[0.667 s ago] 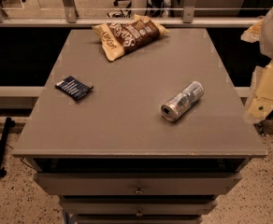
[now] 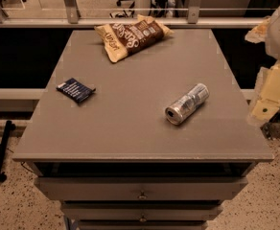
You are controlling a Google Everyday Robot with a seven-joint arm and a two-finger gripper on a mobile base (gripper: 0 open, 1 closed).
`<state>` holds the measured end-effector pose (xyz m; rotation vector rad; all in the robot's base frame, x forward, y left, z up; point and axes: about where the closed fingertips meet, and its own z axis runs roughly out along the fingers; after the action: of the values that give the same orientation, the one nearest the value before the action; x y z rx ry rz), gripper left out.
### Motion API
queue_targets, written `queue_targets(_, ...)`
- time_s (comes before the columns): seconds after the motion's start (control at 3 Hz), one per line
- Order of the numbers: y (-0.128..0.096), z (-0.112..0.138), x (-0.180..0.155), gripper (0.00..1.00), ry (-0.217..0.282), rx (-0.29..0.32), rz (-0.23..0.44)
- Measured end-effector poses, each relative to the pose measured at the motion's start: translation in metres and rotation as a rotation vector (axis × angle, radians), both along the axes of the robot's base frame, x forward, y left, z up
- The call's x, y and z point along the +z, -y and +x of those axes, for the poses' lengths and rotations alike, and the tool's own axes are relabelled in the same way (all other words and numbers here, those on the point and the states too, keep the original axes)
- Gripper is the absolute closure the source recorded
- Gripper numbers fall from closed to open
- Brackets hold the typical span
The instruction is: Pick rxbar blueberry
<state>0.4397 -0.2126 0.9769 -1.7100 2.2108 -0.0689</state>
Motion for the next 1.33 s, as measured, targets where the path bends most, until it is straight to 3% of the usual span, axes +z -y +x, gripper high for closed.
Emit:
queue_targets(0.33,-0.028,0.021,-0.014,0.0,0.005,0.027,0.13)
queue_targets(1.0,-0.175,0.066,-0.027,0.0,-0.027,0.157,0.532)
queue_targets(1.33,-0.24,0.065,-0.009,0.0,-0.078,0.161,0.672)
